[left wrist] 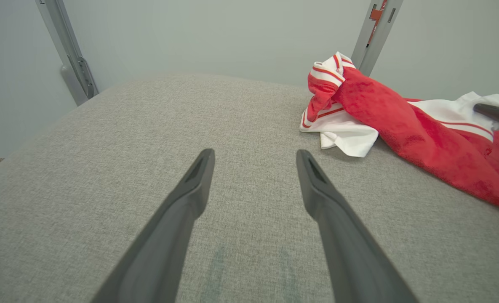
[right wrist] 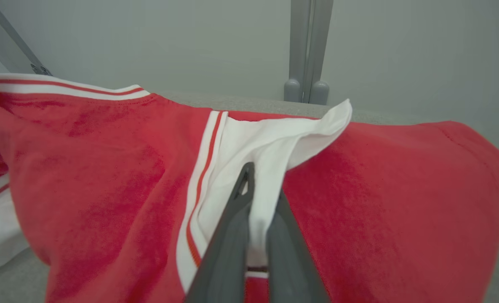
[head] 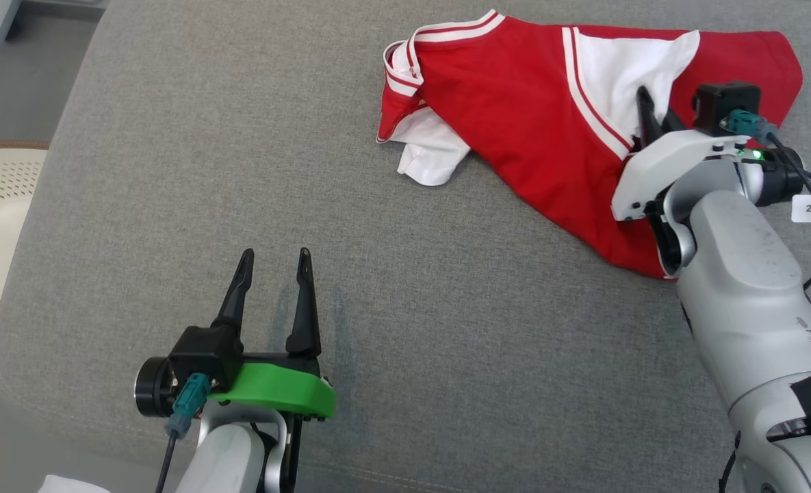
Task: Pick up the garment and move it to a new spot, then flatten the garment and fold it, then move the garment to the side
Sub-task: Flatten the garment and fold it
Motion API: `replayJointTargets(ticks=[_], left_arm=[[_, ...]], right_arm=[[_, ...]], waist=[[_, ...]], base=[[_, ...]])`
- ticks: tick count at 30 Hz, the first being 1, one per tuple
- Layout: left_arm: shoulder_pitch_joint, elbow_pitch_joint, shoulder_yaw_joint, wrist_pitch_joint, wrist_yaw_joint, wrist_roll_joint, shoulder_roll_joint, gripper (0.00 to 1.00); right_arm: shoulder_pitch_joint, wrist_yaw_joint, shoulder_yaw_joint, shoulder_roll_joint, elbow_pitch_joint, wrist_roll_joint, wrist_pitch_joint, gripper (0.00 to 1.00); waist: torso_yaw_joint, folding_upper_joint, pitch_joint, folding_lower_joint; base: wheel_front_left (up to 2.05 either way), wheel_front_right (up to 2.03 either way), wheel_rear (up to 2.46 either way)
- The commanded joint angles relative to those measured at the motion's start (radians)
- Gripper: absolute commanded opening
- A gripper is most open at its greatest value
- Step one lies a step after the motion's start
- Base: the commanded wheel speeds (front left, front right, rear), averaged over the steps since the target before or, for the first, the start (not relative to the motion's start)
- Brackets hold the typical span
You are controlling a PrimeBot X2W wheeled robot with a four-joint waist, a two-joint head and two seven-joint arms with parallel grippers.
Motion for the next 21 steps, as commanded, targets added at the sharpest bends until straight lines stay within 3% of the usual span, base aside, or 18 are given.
replayJointTargets(ticks=[1,6,13,21], left_arm=[[-0.005,0.002,0.006,0.000,0.000,0.003,0.001,1.00],[0.005,0.009,0.007,0.000,-0.005,0.005,0.001,1.00],[0.007,0.003,0.001,0.000,-0.003,-0.005,0.001,1.00],[0.008,-0.013,-0.001,0.000,0.007,-0.020,0.001,1.00]], right_arm=[[-0.014,-0.001,0.024,0.011,-0.018,-0.002,-0.018,0.00],[0.000,-0.001,0.164,0.048,-0.094,0.037,-0.046,0.00],[0.058,-0.001,0.521,0.059,-0.245,0.201,0.017,0.00],[0.118,-0.001,0.854,0.057,-0.284,0.303,0.110,0.00]], waist=[[-0.007,0.0000,-0.015,0.0000],[-0.011,0.0000,-0.043,0.0000],[0.016,0.0000,-0.059,0.0000],[0.064,0.0000,-0.050,0.0000]], base=[[0.00,0.00,0.00],[0.00,0.00,0.00],[0.00,0.00,0.00],[0.00,0.00,0.00]])
